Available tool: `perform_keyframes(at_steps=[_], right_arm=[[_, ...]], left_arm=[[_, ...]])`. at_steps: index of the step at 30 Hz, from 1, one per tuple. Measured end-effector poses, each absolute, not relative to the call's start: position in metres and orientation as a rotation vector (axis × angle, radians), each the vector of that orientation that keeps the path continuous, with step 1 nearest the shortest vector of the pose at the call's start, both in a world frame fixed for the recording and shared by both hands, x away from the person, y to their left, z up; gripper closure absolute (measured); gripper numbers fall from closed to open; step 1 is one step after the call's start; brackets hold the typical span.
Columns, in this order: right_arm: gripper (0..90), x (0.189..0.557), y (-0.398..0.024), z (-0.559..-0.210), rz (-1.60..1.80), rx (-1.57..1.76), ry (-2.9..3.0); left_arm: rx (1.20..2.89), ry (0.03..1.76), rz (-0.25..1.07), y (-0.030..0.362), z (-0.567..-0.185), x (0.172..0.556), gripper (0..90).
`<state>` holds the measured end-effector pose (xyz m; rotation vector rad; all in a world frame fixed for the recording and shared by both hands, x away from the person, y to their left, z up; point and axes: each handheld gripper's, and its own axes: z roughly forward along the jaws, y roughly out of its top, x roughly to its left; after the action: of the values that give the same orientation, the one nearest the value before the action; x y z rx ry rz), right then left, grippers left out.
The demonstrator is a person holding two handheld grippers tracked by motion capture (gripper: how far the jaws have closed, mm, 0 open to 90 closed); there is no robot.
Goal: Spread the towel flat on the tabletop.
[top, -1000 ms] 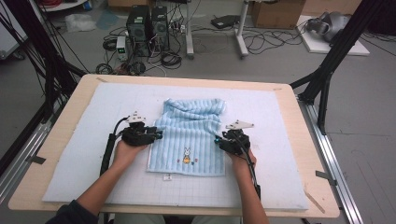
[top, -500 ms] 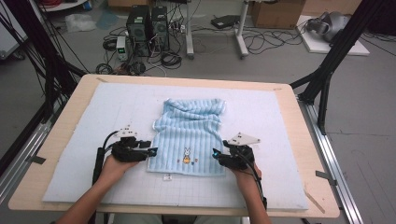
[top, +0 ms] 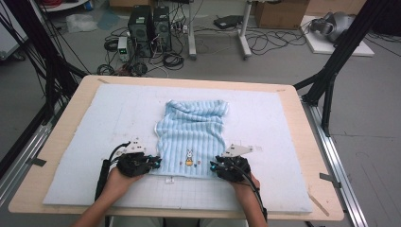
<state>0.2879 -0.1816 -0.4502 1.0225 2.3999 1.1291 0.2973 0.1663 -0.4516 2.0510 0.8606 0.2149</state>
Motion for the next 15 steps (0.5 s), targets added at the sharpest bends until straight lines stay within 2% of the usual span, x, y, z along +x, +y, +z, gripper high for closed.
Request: perform_keyframes(at_steps=[2,15], right_arm=[[84.5,0.286,-0.183,-0.449,1.141,0.995,2.437],[85.3,0.253,-0.188,-0.444,1.152,0.894,2.591]], left_arm=[[2.053,0.850,0.205,0.166,-0.452,0.295,86.0],[2.108,0.738,0.081,0.176,-0.449,0.251,86.2]])
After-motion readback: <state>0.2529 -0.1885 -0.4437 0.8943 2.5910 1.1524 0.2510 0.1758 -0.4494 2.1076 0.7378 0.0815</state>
